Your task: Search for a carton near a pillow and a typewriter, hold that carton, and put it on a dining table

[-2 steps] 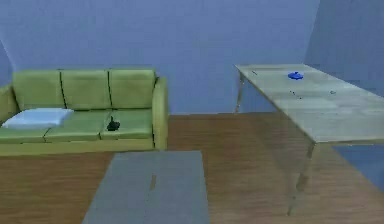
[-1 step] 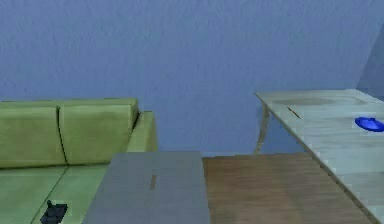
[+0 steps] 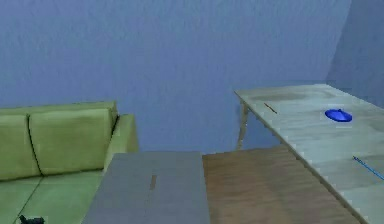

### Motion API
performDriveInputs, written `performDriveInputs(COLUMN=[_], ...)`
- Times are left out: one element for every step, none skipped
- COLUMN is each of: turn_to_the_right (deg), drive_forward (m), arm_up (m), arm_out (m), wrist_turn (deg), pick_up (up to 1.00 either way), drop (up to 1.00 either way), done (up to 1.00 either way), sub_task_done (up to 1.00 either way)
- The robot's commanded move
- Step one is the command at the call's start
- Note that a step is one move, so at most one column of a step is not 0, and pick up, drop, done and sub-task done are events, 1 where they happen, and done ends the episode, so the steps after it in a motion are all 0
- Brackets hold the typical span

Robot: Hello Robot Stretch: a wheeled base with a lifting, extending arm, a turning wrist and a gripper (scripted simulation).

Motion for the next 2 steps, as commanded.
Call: performDriveInputs(turn_to_the_right=[0.0,-45.0], drive_forward=[0.35,0.00], arm_up=[0.00,0.00], arm_out=[0.00,0.00], wrist_turn=[0.0,0.0], pick_up=[0.00,0.00], drop=[0.00,0.00], done=[0.00,0.00], sub_task_done=[0.00,0.00])
